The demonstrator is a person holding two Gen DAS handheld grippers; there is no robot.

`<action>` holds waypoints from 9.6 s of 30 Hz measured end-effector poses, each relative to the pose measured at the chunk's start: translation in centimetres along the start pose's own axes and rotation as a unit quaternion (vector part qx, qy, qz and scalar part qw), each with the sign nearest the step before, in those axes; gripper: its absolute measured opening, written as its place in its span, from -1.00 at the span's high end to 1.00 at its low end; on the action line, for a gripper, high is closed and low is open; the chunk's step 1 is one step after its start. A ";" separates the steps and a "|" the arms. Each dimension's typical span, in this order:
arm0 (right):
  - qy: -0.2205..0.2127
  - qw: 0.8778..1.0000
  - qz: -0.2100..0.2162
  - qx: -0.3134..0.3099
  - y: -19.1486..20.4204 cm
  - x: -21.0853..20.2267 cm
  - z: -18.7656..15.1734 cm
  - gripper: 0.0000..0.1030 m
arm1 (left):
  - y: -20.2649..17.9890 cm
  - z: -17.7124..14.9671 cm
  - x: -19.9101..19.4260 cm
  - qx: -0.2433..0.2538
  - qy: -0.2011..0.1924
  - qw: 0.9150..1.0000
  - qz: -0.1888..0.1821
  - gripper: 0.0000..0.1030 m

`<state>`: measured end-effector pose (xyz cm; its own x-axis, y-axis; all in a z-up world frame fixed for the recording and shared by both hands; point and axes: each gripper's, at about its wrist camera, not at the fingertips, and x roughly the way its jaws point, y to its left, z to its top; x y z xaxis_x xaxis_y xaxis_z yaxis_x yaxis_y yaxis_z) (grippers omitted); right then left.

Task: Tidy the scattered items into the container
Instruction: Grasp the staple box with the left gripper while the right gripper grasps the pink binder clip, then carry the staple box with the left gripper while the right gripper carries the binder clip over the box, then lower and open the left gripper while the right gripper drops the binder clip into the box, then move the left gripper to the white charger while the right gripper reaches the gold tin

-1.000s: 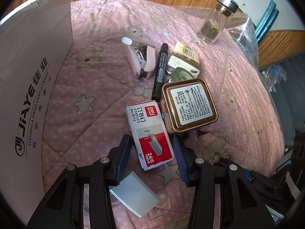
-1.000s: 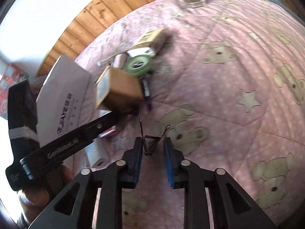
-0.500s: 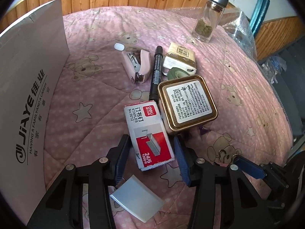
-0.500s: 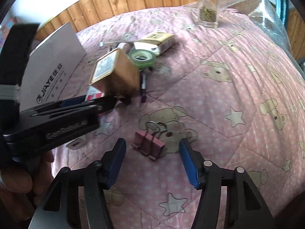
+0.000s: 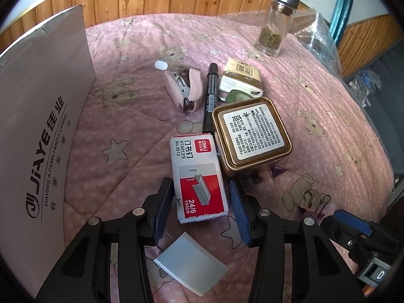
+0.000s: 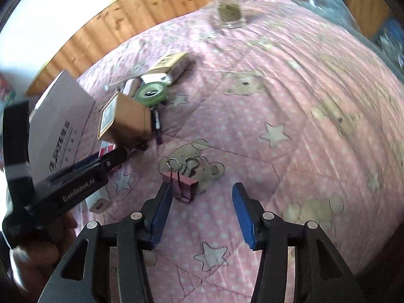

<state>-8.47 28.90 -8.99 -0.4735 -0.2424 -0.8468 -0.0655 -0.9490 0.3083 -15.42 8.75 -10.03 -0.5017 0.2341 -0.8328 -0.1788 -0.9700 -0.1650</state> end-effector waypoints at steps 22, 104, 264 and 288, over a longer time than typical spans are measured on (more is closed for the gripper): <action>-0.044 0.996 -0.059 -0.042 3.4 2.8 0.9 0.32 | 2.6 -0.1 -0.5 -0.056 -0.004 0.995 -0.078 0.20; -0.064 0.947 0.170 -0.264 21.3 -9.0 -1.1 0.32 | 12.0 -3.0 -21.9 -0.132 -0.102 0.986 -0.010 0.21; 0.090 0.866 0.057 -0.488 37.7 9.1 11.7 0.11 | 27.6 10.6 -6.3 -0.146 0.087 0.980 0.105 0.01; -0.069 0.869 0.281 -0.402 25.3 -7.5 5.8 0.00 | 11.5 0.7 -20.4 -0.051 -0.061 0.996 0.043 0.01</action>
<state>-11.65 7.83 7.66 -0.3370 -0.7384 -0.5841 0.8177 -0.5371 0.2072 -7.77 -7.12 5.45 -0.6123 0.1493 -0.7764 -0.0470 -0.9871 -0.1528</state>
